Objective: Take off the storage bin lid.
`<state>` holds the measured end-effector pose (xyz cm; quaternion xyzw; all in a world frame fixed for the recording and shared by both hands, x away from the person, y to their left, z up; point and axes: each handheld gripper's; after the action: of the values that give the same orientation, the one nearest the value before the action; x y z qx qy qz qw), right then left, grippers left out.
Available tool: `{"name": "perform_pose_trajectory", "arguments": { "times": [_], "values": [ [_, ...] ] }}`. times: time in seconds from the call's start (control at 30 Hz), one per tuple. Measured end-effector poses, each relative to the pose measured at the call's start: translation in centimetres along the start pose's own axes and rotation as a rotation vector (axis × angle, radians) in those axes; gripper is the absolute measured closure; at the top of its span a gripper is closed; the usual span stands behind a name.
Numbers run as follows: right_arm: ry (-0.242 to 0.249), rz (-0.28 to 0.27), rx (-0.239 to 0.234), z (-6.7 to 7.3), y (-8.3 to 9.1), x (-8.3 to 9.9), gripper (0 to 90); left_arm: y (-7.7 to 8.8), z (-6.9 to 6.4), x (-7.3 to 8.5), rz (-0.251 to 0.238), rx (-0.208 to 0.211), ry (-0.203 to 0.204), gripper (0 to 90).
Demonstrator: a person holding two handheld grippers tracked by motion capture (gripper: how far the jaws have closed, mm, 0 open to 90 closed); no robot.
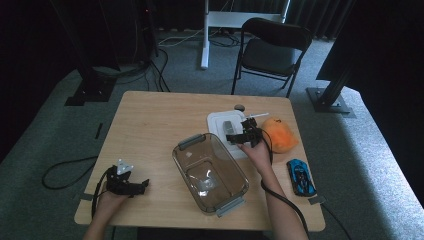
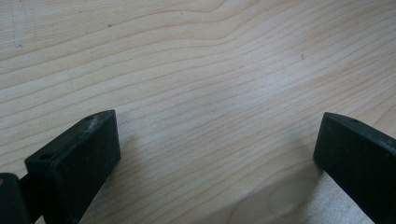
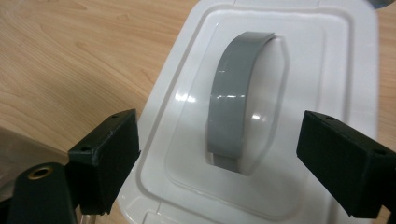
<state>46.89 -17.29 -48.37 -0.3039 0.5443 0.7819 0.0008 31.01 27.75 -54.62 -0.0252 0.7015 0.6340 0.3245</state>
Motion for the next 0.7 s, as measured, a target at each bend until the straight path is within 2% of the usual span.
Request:
{"name": "perform_pose_trajectory", "arguments": {
  "times": [0.1, 0.17, 0.23, 0.33, 0.47, 0.57, 0.63, 0.7],
  "values": [
    [0.008, -0.019, -0.002, 0.0, 0.8, 0.4, 12.3, 0.0, 0.0, 0.0, 0.0, 0.0, 0.0, 1.0],
    [0.025, -0.047, 0.039, 0.1, 1.4, 0.7, 12.3, 0.0, 0.0, 0.0, 0.0, 0.0, 0.0, 1.0],
    [0.041, -0.067, 0.107, 0.4, 2.0, 0.9, 13.6, 0.0, 0.0, 0.0, 0.0, 0.0, 0.0, 1.0],
    [0.074, -0.114, 0.141, 0.3, 3.2, 1.3, 13.9, 0.0, 0.0, 0.0, 0.0, 0.0, 0.0, 1.0],
    [0.075, -0.156, 0.138, 0.0, 4.7, 1.8, 14.5, 0.0, 0.0, 0.0, 0.0, 0.0, 0.002, 1.0],
    [0.1, -0.169, 0.146, -0.4, 5.6, 2.3, 14.8, 0.0, 0.0, 0.0, 0.0, -0.001, 0.002, 1.0],
    [0.101, -0.179, 0.117, -0.9, 6.2, 2.7, 14.8, 0.0, 0.0, 0.0, 0.0, -0.001, 0.002, 1.0],
    [0.091, -0.184, 0.136, -1.1, 6.6, 2.9, 14.8, 0.0, 0.0, 0.0, 0.0, -0.001, 0.002, 1.0]
  ]
}}
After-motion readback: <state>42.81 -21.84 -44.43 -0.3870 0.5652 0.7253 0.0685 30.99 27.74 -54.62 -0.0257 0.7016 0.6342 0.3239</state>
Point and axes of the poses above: each handheld gripper's, and its own axes: y roughly backward along the jaws, x roughly out of its underside, z roughly to its left, and after that the axes turned 14 degrees about z, right-handed
